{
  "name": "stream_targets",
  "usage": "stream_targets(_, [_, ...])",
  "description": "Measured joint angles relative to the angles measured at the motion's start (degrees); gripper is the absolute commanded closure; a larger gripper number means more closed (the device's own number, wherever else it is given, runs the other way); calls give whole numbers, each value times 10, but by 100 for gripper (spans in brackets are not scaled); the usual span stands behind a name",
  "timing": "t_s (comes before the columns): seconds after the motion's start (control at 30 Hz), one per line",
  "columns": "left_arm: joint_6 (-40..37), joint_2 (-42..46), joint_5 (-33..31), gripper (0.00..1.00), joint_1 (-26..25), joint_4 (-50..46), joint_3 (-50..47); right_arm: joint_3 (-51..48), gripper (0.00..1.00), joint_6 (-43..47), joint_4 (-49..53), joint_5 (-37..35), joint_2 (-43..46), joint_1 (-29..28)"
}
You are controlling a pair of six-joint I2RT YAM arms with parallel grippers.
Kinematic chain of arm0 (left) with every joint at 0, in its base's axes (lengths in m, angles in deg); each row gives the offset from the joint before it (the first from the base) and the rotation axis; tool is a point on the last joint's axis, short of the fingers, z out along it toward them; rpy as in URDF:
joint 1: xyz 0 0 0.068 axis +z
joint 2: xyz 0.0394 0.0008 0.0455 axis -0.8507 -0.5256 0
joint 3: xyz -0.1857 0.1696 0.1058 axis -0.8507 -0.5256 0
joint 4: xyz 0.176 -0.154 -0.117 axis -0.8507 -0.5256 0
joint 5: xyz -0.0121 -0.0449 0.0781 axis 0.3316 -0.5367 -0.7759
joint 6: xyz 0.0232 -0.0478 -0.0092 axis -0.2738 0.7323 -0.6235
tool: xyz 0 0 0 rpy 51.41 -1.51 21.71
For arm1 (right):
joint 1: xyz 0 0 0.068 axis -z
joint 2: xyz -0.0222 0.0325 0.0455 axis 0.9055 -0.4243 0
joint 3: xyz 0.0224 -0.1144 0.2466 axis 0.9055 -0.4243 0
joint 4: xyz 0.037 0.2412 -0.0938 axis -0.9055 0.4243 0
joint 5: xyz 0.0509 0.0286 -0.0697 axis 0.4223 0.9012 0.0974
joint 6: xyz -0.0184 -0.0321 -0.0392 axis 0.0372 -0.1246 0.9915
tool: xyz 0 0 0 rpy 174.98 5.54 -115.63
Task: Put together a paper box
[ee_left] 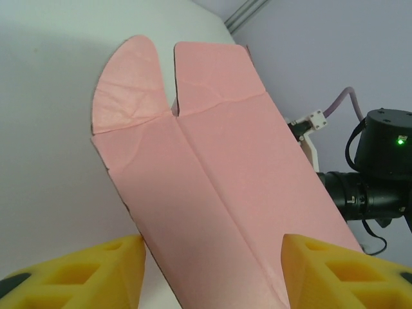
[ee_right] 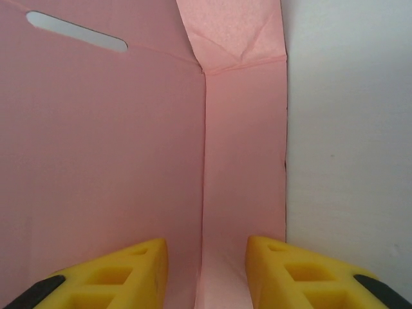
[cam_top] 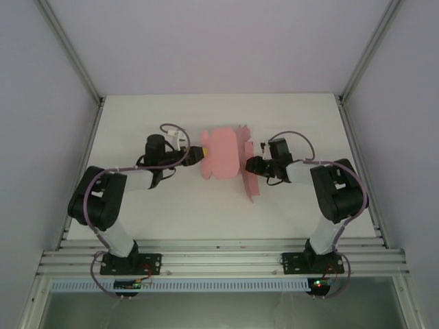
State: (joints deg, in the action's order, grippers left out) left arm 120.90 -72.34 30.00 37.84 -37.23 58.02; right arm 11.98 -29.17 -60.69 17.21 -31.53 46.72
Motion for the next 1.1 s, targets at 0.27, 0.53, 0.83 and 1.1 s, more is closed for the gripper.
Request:
stream_targets(0.27, [-48, -1, -170, 45, -67, -73, 57, -13, 60, -14, -31, 10, 0, 0])
stream_targets(0.53, [-50, 14, -191, 69, -70, -106, 73, -9, 59, -14, -12, -1, 4, 0])
stream_targets(0.83, [-58, 132, -216, 100, -60, -192, 45, 6, 56, 6, 79, -59, 49, -2])
stream_targets(1.1, [-102, 190, -157, 100, -47, -203, 25, -5, 23, 37, 153, -82, 169, 0])
